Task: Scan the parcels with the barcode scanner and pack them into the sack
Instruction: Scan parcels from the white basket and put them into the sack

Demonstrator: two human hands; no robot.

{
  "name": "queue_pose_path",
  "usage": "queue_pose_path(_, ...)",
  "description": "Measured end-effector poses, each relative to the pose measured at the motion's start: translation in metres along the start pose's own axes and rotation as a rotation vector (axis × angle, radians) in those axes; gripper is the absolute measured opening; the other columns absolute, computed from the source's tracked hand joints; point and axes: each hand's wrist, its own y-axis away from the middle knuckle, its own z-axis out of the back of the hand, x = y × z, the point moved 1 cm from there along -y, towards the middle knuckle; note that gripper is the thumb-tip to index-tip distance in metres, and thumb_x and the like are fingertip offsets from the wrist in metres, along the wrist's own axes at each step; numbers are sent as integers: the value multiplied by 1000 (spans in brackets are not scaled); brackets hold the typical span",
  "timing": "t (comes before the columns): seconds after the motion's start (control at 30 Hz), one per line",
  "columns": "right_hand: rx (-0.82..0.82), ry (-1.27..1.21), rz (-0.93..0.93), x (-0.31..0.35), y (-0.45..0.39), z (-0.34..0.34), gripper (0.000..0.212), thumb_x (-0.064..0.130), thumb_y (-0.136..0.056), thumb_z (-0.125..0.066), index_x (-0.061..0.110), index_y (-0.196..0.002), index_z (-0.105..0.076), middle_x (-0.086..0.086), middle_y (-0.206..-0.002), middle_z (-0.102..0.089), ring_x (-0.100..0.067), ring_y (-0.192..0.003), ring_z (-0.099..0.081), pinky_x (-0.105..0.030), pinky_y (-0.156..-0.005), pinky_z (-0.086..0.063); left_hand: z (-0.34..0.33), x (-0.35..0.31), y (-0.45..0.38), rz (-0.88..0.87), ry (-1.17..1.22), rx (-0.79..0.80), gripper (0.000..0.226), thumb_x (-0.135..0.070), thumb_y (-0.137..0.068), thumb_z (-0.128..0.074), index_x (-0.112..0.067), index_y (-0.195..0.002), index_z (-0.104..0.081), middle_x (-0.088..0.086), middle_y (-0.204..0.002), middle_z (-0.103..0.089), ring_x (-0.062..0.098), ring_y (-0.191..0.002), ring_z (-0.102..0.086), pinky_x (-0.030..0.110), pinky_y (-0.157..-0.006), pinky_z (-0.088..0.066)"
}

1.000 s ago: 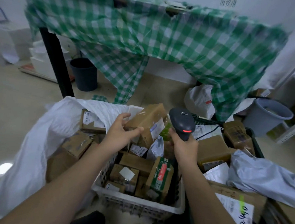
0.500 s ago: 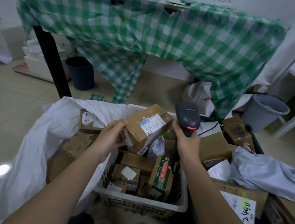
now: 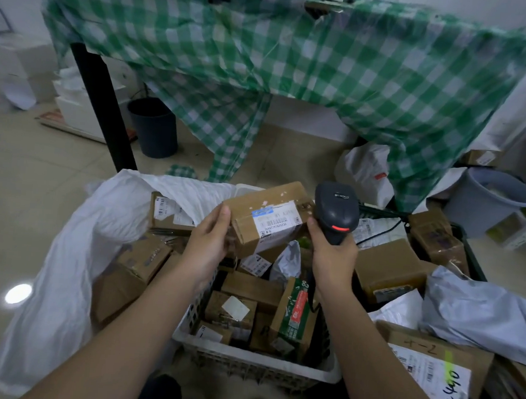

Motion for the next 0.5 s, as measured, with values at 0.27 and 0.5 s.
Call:
queue_pose_path(0.27, 134, 78, 10, -2, 6, 7, 16, 16, -84, -74, 27, -89, -63, 14, -82, -67, 5, -77, -60, -16, -69, -44, 11, -10, 7, 22, -18, 96, 60, -40, -96, -51, -47, -148, -22, -7, -134, -55, 21, -121, -54, 44, -96, -49)
queue_pose_path(0.5, 433, 329, -45, 3, 9, 18, 11, 15, -81, -76, 13, -84, -66, -3, -64, -66, -17, -64, -62, -35, -66, -50, 30, -7, -10, -124, -7, -138, 38, -30, -100, -49, -39, -132, -31, -1, -122, -61, 12, -103, -63, 29, -82, -49)
